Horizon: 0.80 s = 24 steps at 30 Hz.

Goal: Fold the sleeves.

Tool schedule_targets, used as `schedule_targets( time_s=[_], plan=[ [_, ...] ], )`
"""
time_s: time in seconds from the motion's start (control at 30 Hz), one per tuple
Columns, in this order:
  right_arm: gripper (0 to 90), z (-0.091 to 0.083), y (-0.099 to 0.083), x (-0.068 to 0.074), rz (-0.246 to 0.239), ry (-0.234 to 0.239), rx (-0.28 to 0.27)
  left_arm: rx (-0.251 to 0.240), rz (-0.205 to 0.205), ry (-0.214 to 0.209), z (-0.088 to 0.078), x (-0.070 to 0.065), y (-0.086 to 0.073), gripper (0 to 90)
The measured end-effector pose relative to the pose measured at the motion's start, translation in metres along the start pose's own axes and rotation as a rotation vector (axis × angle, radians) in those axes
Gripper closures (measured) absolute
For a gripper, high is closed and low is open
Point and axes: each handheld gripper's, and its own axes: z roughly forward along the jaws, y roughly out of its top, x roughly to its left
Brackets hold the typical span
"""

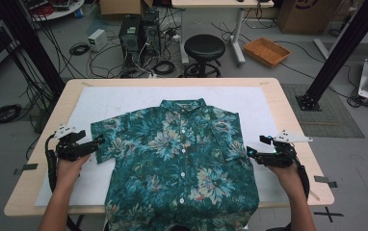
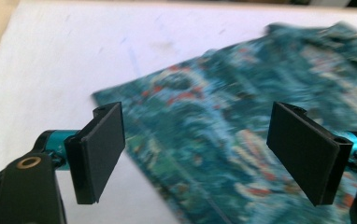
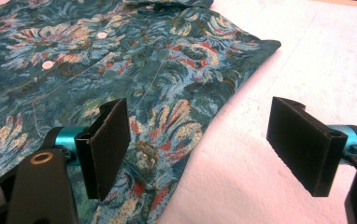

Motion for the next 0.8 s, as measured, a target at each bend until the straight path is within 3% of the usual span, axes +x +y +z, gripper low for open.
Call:
schedule_targets(
  time_s=[0.17,0.2,0.43,0.47,0.73,0.8],
  plan=[
    [21.5,0.001,0.000,0.000,0.002,0.004,0.000,0.039,-0.002,0.030,0.010,0.005,0.004,19.7],
    [21.6,0.001,0.000,0.000,-0.002,0.005,0.003,0.070,0.008,0.050,0.015,0.006,0.004,19.9],
    [21.6,0.003,-0.001,0.001,-0.006,0.012,0.011,0.145,0.036,0.097,0.028,0.005,0.000,31.6],
    [21.6,0.003,-0.002,0.000,0.000,0.008,0.013,0.175,0.060,0.125,0.033,0.001,0.000,36.7],
    [21.6,0.004,-0.003,0.000,0.007,0.005,0.018,0.175,0.079,0.125,0.033,-0.005,0.000,50.7],
    [21.7,0.004,-0.003,0.000,0.011,0.004,0.017,0.173,0.115,0.101,0.032,-0.008,-0.001,62.4]
  ],
)
